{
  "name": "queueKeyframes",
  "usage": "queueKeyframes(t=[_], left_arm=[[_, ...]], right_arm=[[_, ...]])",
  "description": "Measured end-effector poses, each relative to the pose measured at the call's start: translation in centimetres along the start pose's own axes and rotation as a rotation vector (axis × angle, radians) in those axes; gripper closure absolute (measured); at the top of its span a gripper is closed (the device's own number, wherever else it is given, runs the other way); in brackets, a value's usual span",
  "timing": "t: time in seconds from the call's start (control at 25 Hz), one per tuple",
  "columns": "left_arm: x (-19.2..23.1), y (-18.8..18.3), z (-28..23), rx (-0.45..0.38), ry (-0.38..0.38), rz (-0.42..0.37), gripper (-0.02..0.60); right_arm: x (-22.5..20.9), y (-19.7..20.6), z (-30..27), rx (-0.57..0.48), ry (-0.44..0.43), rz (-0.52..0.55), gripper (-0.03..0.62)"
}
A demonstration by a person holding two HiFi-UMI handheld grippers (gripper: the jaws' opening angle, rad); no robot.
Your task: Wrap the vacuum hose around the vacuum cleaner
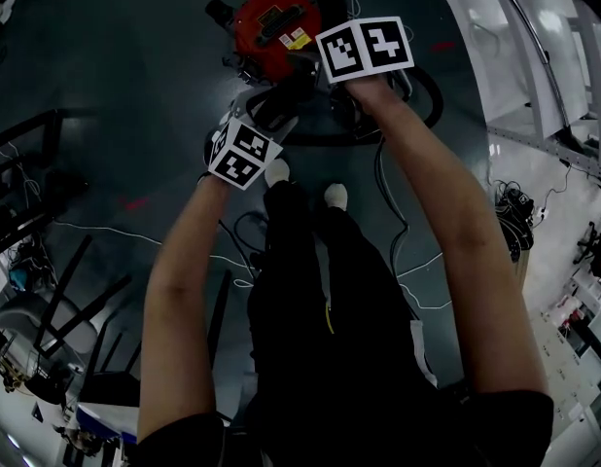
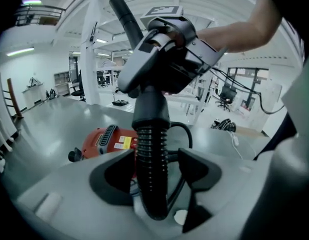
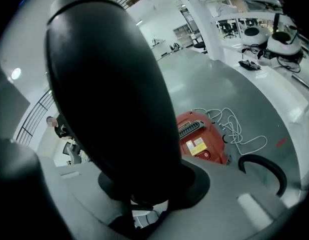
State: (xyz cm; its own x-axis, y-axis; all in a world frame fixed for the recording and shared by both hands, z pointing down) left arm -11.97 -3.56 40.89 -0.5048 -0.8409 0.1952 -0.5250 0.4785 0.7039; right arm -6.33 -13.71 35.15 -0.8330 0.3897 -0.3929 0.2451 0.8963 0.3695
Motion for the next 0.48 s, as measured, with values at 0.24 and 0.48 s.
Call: queueKeyframes(t=[0.24, 0.48], left_arm=[[1.0, 3.3, 0.8, -0.019, -0.065, 0.109, 0.247], [2.0, 8.3, 1.3, 0.051, -0.111, 0.216, 0.233]], right_arm=[[0.6, -2.6, 0.3, 0.023, -0.040, -0.085, 0.460], [2.3, -4.1, 0.1, 0.040, -0.100, -0.206, 0.459]])
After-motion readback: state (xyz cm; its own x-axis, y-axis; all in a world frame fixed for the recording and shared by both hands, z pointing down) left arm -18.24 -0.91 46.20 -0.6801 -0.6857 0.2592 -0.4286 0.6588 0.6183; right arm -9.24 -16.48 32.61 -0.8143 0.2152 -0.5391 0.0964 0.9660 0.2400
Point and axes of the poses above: the fingertips, and each gripper's own axes: z backward along the fingers, x to its left, y out of its underside, the point moved 4 cm from there along z, backward along the fingers, and after that the axes turned 11 degrees about y, right-handed, at the moved point
